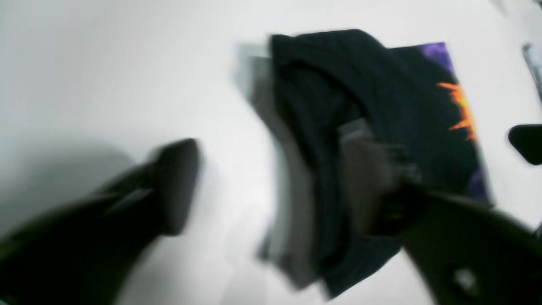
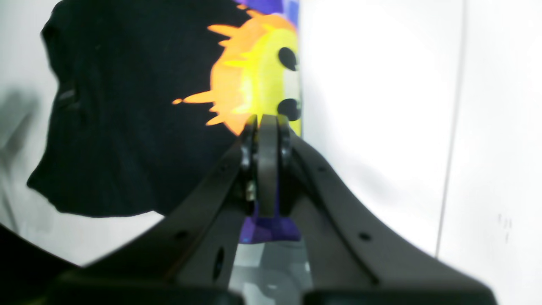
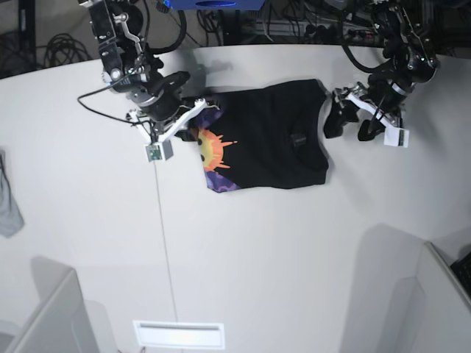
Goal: Fold the T-shirt properly
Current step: 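Release the shirt and reposition both grippers at the folded bundle's sides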
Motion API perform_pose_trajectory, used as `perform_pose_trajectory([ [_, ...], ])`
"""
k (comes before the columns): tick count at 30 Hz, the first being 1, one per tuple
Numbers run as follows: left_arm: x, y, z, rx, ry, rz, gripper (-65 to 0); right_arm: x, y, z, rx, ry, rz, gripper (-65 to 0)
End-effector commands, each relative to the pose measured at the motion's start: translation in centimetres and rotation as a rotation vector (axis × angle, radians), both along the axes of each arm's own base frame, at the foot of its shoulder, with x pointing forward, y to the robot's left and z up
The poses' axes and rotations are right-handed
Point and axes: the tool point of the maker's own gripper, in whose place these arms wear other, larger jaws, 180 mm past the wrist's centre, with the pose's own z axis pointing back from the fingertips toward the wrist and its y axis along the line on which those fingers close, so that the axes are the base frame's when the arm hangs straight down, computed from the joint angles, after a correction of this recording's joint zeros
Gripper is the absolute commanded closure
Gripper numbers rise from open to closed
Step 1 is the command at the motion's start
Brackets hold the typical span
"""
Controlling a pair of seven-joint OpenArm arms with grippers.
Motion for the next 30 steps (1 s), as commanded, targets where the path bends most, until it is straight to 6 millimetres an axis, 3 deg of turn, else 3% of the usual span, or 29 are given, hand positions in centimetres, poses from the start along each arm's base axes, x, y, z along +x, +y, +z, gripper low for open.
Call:
perform_pose_trajectory([
  [1,0.9,-0.6,0.7,-0.026,-0.04,-0.006,-60.1,0.5,-0.4,0.9,-0.004,-0.04,0.002,0.0],
  [11,3.0,-6.9,-3.9,-0.184,0.07,-0.12,-61.5,-0.4,-2.5,0.3,-0.05,-0.072,-0.012,0.0],
  [16,3.2,-7.1,-6.0,-0.24,0.16,-0.039,-59.1,-0.3,-5.3,0.1,-0.075,-0.069,-0.092,0.0],
  [18,3.1,-6.9,-6.4,-0.245,0.184,-0.01,-51.0,-0.2,-6.6,0.1,-0.09,-0.069,-0.124,0.0],
  [22,2.7,-8.1,-7.1,-0.224,0.234,-0.045,-26.5,0.1,-9.0,0.2,-0.113,-0.075,-0.191,0.0],
  [26,2.5,-9.1,-7.9,-0.16,0.279,-0.095,-3.8,0.2,-10.2,0.3,-0.123,-0.078,-0.223,0.0],
  [27,2.6,-9.3,-7.9,-0.149,0.281,-0.108,0.0,0.2,-10.2,0.3,-0.123,-0.078,-0.223,0.0],
  [30,2.6,-9.6,-8.2,-0.108,0.296,-0.134,0.0,0.2,-10.3,0.4,-0.124,-0.078,-0.224,0.0],
])
